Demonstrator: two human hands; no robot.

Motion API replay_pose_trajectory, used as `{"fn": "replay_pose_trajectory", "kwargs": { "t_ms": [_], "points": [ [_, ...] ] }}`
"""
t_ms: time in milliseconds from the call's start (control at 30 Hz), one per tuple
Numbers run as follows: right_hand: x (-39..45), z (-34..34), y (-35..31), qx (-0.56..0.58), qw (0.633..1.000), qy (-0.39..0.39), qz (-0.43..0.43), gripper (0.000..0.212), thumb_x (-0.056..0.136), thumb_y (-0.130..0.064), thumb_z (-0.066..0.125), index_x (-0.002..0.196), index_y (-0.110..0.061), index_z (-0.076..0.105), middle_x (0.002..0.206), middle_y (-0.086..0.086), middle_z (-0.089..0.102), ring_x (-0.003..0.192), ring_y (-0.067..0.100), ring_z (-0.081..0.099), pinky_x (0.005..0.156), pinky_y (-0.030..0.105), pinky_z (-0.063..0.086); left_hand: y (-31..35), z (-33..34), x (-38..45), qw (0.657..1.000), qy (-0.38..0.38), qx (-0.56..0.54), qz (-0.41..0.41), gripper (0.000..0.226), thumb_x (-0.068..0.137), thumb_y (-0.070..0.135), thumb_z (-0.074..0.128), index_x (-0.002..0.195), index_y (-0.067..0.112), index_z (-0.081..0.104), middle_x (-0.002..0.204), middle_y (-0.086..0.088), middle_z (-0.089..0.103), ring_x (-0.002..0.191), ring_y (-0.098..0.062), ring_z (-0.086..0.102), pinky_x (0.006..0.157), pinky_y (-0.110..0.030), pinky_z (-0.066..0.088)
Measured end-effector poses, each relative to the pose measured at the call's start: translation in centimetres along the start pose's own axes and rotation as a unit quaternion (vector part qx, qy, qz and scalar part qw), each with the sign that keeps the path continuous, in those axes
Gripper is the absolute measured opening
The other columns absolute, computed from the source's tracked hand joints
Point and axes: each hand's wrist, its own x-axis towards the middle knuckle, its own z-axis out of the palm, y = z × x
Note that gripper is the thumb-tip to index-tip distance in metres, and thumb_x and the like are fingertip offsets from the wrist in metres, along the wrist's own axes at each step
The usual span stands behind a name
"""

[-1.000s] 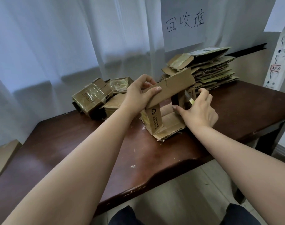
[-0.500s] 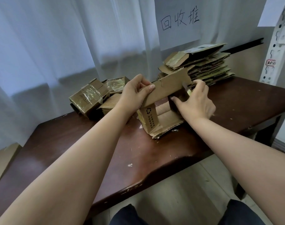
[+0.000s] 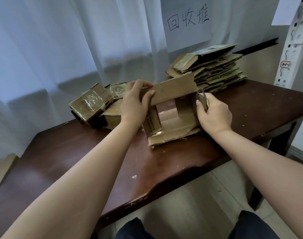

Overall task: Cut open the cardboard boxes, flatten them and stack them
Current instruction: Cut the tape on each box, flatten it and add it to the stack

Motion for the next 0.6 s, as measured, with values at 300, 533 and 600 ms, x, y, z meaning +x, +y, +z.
{"fn": "replay_pose_trajectory", "kwargs": {
  "t_ms": [300,533,600],
  "points": [
    [-0.8,0.1,2.2,0.090,0.996,-0.006,-0.012,0.025,0.095,-0.035,0.055,0.099,-0.014,0.065,0.081,0.007,0.068,0.081,0.030,0.063,0.072,0.043,0.052,-1.0,2.8,-3.4,0.993,-0.019,0.119,-0.013,0.094,0.070,0.031,0.082,0.145,0.032,0.026,0.158,-0.001,0.009,0.143,-0.026,0.021,0.095,-0.034,0.042],
    [-0.5,0.1,2.6,0.103,0.995,-0.005,-0.009,0.027,0.095,-0.036,0.054,0.113,-0.017,0.061,0.087,0.005,0.068,0.085,0.031,0.063,0.076,0.043,0.052,-0.3,4.4,-2.8,0.988,0.015,0.151,-0.036,0.085,0.072,0.010,0.068,0.142,0.030,0.024,0.158,-0.005,0.012,0.136,-0.032,0.030,0.090,-0.036,0.047],
    [-0.5,0.1,2.6,0.101,0.995,-0.005,-0.011,0.031,0.095,-0.035,0.054,0.122,-0.020,0.056,0.097,0.004,0.069,0.090,0.029,0.063,0.079,0.042,0.052,-0.6,3.8,-3.0,0.993,-0.005,0.119,-0.015,0.085,0.070,0.010,0.064,0.145,0.026,0.026,0.159,-0.006,0.008,0.141,-0.031,0.024,0.099,-0.029,0.037]
  ]
}}
